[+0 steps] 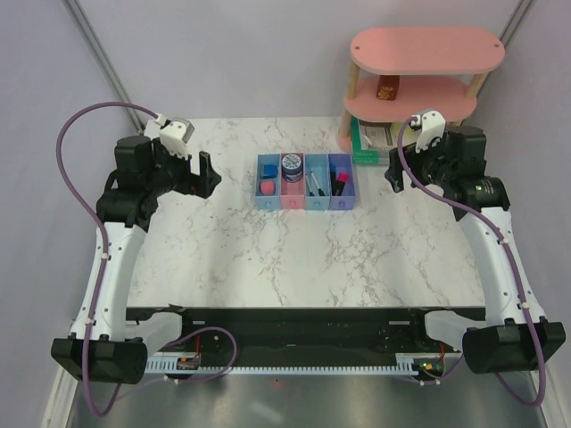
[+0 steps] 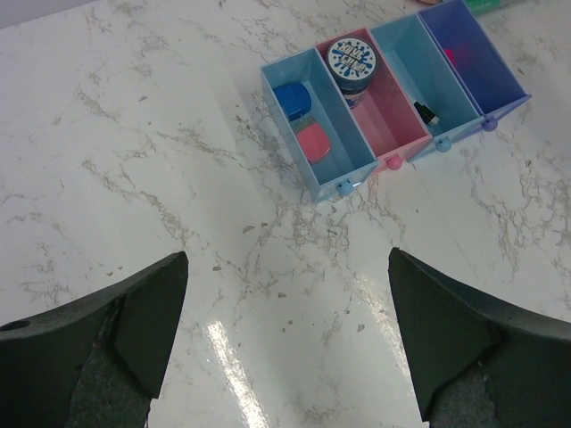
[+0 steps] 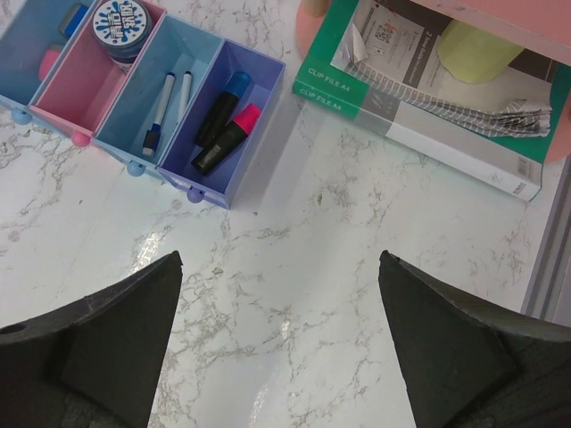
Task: Sort the stationery into containers
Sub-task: Reset both arms
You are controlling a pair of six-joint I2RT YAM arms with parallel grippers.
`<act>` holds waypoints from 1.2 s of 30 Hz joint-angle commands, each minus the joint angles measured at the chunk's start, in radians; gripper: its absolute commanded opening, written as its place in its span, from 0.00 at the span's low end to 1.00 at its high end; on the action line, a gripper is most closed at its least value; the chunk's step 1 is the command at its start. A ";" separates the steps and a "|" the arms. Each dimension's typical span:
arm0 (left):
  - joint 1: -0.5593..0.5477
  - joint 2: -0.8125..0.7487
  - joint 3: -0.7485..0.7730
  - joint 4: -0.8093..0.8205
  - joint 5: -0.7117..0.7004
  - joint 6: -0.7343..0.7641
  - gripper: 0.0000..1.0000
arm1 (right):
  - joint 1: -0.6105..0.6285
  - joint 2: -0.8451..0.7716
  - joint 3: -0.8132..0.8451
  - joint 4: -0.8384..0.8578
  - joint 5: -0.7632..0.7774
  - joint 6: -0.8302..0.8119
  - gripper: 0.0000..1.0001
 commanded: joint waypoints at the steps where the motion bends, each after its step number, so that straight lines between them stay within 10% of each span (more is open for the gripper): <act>1: 0.010 -0.017 0.001 0.037 0.040 -0.037 1.00 | -0.003 -0.017 0.002 0.030 -0.032 0.006 0.98; 36: 0.044 -0.015 -0.016 0.052 0.092 -0.068 1.00 | -0.006 -0.031 -0.027 0.037 -0.054 0.004 0.98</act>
